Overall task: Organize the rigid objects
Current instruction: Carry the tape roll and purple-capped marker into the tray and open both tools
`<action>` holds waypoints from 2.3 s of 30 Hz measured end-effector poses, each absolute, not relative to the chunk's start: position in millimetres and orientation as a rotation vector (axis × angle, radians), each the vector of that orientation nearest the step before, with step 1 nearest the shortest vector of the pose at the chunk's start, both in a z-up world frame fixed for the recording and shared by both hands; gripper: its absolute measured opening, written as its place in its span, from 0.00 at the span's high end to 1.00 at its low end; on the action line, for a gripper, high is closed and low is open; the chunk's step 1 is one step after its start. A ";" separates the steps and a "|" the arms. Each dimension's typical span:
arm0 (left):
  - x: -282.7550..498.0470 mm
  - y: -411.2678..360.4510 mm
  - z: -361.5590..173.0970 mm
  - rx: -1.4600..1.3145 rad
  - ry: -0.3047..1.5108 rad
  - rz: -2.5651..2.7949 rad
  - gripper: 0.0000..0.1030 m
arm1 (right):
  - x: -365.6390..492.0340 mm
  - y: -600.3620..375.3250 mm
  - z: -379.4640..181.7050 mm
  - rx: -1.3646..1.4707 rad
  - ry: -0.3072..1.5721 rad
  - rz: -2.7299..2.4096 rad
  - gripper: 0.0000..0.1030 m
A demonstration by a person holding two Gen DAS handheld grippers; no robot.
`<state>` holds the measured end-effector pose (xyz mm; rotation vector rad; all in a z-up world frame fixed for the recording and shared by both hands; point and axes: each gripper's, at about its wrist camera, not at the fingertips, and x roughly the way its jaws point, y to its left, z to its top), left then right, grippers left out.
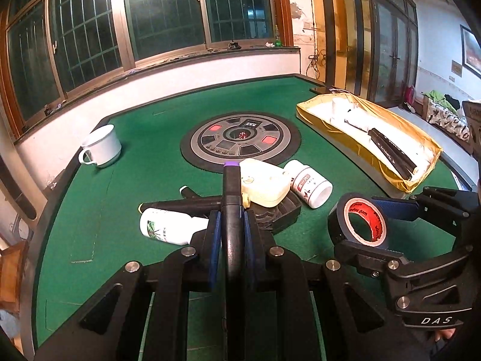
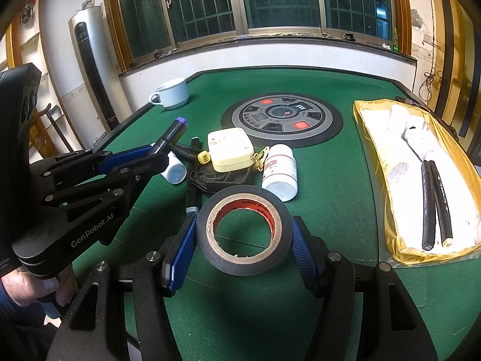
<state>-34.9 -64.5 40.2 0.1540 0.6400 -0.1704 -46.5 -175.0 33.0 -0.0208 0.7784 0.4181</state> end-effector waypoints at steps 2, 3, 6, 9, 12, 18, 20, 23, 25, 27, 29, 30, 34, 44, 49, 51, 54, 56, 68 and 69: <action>-35.3 -65.6 40.3 0.157 0.640 -0.172 0.88 | -46.5 -175.4 33.0 -0.018 0.780 0.419 0.45; -35.6 -66.1 40.4 0.159 0.640 -0.172 0.88 | -46.6 -175.8 33.1 -0.016 0.779 0.418 0.45; -36.2 -67.3 40.7 0.165 0.638 -0.174 0.88 | -46.8 -176.2 33.7 -0.014 0.779 0.418 0.45; -36.6 -68.4 40.8 0.169 0.639 -0.174 0.88 | -46.8 -177.1 33.7 -0.011 0.778 0.419 0.45; -37.7 -69.8 41.1 0.174 0.639 -0.175 0.88 | -46.8 -178.9 33.7 -0.006 0.777 0.420 0.45; -36.3 -77.8 45.7 0.187 0.634 -0.184 0.88 | -45.8 -187.6 35.8 0.011 0.769 0.414 0.45; -36.1 -82.5 48.7 0.196 0.627 -0.190 0.88 | -45.7 -191.4 37.5 0.019 0.764 0.410 0.45; -36.7 -92.3 54.0 0.212 0.615 -0.202 0.88 | -45.6 -201.0 40.8 0.036 0.751 0.399 0.45; -36.6 -100.9 57.3 0.225 0.607 -0.212 0.88 | -46.1 -207.8 43.0 0.047 0.742 0.390 0.45; -36.3 -109.8 60.6 0.239 0.600 -0.223 0.88 | -46.2 -215.5 45.5 0.060 0.732 0.380 0.45; -35.5 -117.0 63.3 0.250 0.595 -0.229 0.88 | -46.7 -224.9 48.2 0.076 0.722 0.369 0.45; -34.9 -121.1 64.6 0.256 0.594 -0.234 0.88 | -47.3 -229.9 49.1 0.082 0.717 0.362 0.45; -33.8 -138.3 70.1 0.276 0.582 -0.250 0.88 | -47.0 -247.7 53.4 0.104 0.700 0.334 0.45; -29.3 -178.8 86.0 0.277 0.559 -0.334 0.88 | -46.8 -304.0 68.6 0.150 0.660 0.238 0.45; -11.6 -198.8 93.9 0.203 0.606 -0.434 0.88 | -41.8 -337.5 73.7 0.175 0.663 0.167 0.45; -1.5 -206.8 98.9 0.168 0.625 -0.465 0.88 | -37.8 -349.9 76.6 0.185 0.665 0.146 0.45; 15.4 -219.2 104.1 0.095 0.653 -0.529 0.88 | -31.0 -364.5 81.5 0.182 0.662 0.109 0.45; 29.4 -227.5 102.2 0.023 0.696 -0.580 0.88 | -21.6 -374.0 83.3 0.190 0.675 0.092 0.45; 97.5 -268.9 57.0 -0.243 0.908 -0.608 0.88 | 33.7 -406.6 58.7 0.214 0.803 0.005 0.45; 98.8 -268.8 53.3 -0.251 0.917 -0.603 0.88 | 35.3 -406.0 57.2 0.200 0.815 0.003 0.45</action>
